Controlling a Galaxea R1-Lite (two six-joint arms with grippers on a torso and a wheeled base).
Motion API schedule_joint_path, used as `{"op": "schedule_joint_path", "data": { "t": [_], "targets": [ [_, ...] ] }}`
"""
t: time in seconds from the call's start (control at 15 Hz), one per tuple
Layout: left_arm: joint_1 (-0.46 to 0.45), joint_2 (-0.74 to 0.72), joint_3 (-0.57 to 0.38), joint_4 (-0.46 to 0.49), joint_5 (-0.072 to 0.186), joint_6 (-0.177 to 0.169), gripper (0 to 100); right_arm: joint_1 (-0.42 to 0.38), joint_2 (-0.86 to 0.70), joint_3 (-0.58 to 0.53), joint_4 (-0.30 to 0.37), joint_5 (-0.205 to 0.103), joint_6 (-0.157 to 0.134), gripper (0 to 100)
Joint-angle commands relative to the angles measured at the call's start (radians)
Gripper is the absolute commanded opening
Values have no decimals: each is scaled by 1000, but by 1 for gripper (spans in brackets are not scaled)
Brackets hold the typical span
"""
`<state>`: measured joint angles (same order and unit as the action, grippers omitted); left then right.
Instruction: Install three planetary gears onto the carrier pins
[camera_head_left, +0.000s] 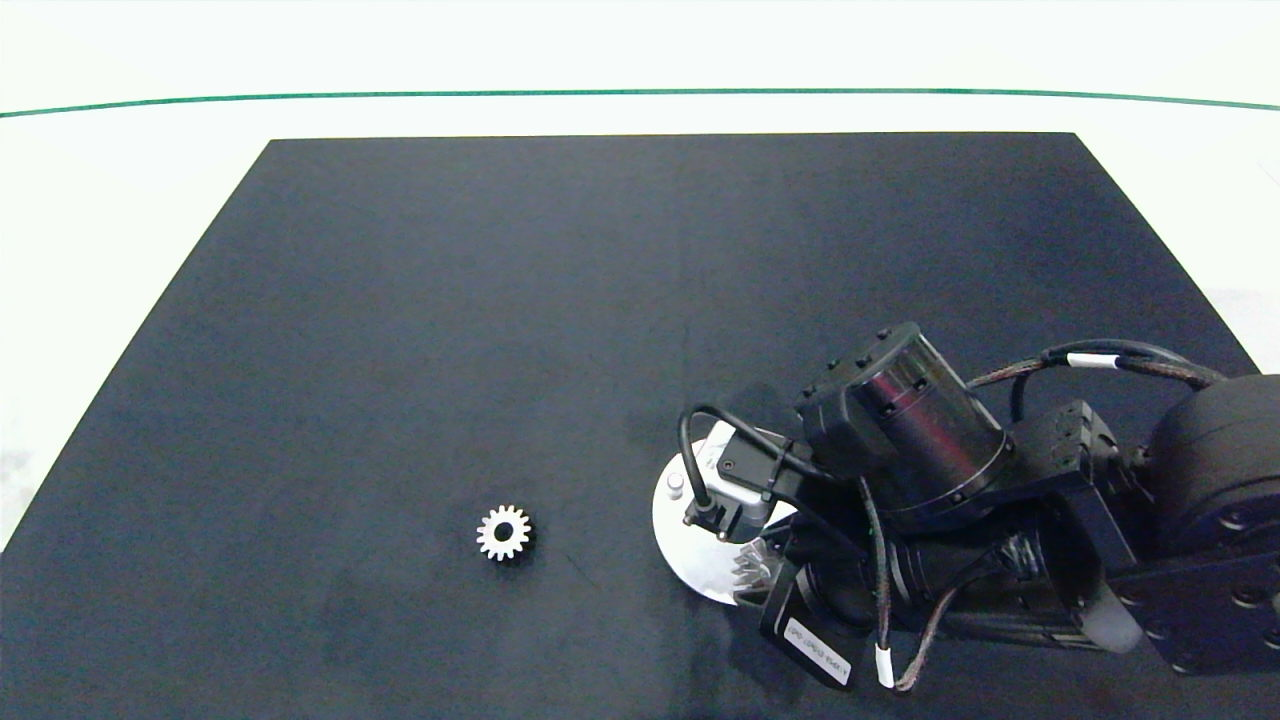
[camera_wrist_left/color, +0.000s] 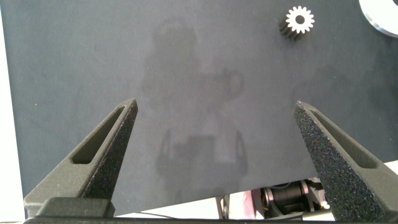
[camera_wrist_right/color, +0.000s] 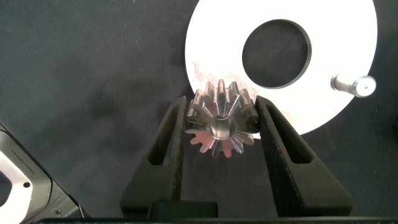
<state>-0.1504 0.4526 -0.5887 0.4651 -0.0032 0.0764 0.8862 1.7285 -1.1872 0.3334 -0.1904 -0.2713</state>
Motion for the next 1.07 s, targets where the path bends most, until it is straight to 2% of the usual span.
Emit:
{"op": "schedule_joint_path", "data": {
  "t": [0.07, 0.87, 0.93, 1.0, 1.07],
  "targets": [
    [0, 2, -6, 3, 0, 0, 100, -1, 5, 0, 3, -1, -2, 13],
    [0, 18, -20, 3, 0, 0, 100, -1, 32, -2, 1, -1, -2, 13],
    [-1, 18, -20, 3, 0, 0, 100, -3, 32, -5, 1, -9, -2, 13],
    [-1, 18, -22, 3, 0, 0, 100, -3, 32, -5, 1, -21, -2, 100],
    [-1, 18, -22, 3, 0, 0, 100, -3, 32, -6, 1, -23, -2, 100]
  ]
}}
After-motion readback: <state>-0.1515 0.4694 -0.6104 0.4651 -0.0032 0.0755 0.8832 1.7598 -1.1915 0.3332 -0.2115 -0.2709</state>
